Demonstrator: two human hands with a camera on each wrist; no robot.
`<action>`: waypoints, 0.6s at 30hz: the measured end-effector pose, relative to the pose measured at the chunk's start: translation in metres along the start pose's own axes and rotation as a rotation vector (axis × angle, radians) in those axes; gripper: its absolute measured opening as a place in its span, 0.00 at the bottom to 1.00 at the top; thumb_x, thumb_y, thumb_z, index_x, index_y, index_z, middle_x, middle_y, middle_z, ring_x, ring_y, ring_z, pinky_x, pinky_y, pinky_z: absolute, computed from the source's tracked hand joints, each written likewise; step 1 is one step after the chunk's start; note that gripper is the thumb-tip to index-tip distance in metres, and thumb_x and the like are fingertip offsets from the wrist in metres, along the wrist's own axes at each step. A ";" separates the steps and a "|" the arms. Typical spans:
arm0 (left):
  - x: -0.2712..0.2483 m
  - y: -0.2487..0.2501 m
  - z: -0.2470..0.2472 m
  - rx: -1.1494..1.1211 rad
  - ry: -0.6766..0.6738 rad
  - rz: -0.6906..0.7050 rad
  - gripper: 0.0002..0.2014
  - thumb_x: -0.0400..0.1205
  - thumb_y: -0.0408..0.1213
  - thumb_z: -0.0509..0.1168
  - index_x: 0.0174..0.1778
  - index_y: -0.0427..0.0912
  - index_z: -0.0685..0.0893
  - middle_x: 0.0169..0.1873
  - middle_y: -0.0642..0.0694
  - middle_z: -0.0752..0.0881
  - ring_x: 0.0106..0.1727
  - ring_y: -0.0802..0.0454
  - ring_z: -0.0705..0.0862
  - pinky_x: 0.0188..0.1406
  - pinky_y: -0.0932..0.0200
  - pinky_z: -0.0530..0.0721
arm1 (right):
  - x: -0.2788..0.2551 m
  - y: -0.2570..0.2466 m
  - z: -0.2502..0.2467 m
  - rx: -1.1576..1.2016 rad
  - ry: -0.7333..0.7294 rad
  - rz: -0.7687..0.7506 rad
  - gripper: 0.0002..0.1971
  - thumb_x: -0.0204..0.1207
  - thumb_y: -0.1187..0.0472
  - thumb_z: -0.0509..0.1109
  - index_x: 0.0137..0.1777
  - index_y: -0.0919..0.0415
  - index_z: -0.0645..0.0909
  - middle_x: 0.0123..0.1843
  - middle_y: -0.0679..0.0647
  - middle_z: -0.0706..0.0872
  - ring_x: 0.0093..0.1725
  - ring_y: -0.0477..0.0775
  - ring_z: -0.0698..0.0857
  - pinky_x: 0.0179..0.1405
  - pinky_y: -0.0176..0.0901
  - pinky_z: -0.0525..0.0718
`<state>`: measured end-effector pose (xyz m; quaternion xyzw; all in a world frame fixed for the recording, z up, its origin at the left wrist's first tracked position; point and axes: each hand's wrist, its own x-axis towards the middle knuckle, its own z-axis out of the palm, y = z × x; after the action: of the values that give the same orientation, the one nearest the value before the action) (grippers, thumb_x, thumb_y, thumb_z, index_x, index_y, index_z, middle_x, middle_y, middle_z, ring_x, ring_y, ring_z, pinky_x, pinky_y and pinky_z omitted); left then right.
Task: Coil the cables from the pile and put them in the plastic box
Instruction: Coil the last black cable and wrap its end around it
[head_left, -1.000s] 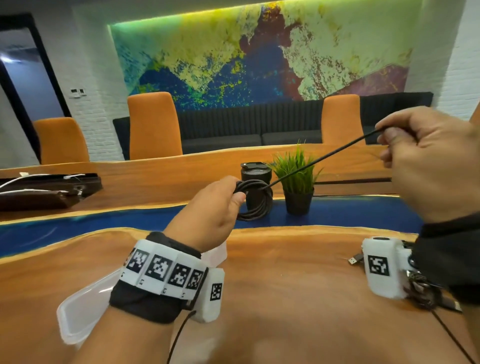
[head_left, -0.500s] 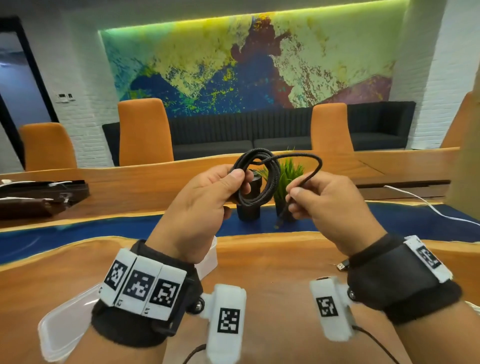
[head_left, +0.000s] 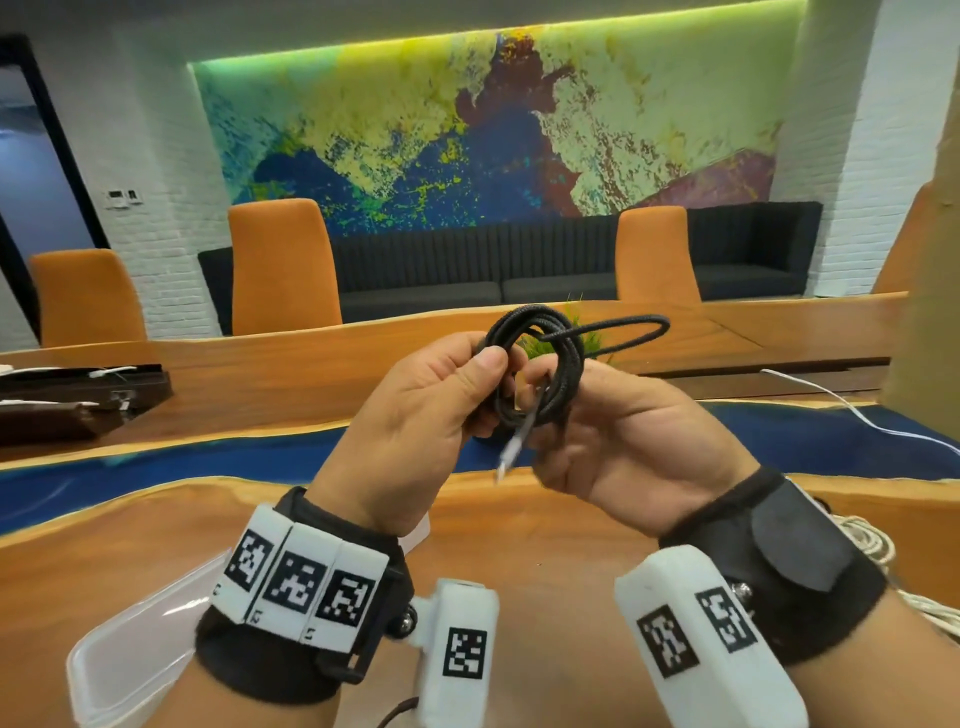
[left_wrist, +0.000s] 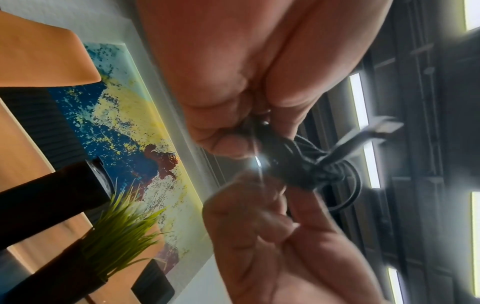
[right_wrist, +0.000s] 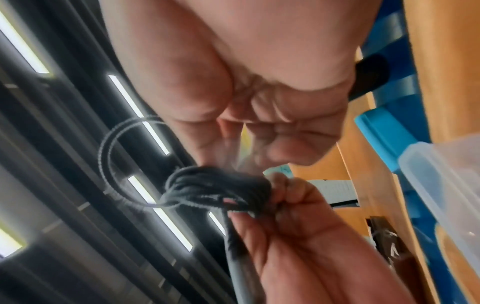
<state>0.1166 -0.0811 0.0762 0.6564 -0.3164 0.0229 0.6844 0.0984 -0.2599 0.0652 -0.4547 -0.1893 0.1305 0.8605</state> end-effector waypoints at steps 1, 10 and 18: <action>-0.001 -0.001 0.001 0.037 0.005 0.021 0.13 0.86 0.42 0.59 0.54 0.40 0.87 0.48 0.30 0.86 0.53 0.37 0.81 0.65 0.27 0.76 | -0.001 0.003 -0.001 -0.014 -0.063 0.022 0.09 0.72 0.59 0.71 0.51 0.60 0.85 0.47 0.54 0.82 0.40 0.48 0.77 0.36 0.41 0.71; -0.001 -0.008 0.008 0.561 0.195 0.319 0.13 0.89 0.42 0.56 0.58 0.44 0.85 0.44 0.50 0.89 0.47 0.53 0.87 0.43 0.58 0.86 | -0.006 -0.003 0.013 -0.406 0.049 -0.021 0.06 0.79 0.68 0.69 0.54 0.60 0.82 0.49 0.64 0.87 0.44 0.59 0.90 0.35 0.47 0.89; 0.005 0.005 -0.033 -0.186 0.669 0.074 0.13 0.91 0.38 0.55 0.44 0.44 0.82 0.31 0.50 0.87 0.35 0.49 0.88 0.34 0.60 0.85 | -0.015 -0.019 0.013 -0.913 -0.015 -0.136 0.10 0.82 0.69 0.65 0.53 0.60 0.88 0.34 0.58 0.87 0.28 0.53 0.83 0.26 0.39 0.81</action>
<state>0.1313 -0.0526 0.0847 0.5352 -0.0988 0.2329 0.8059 0.0798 -0.2668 0.0845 -0.7727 -0.2631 -0.0196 0.5773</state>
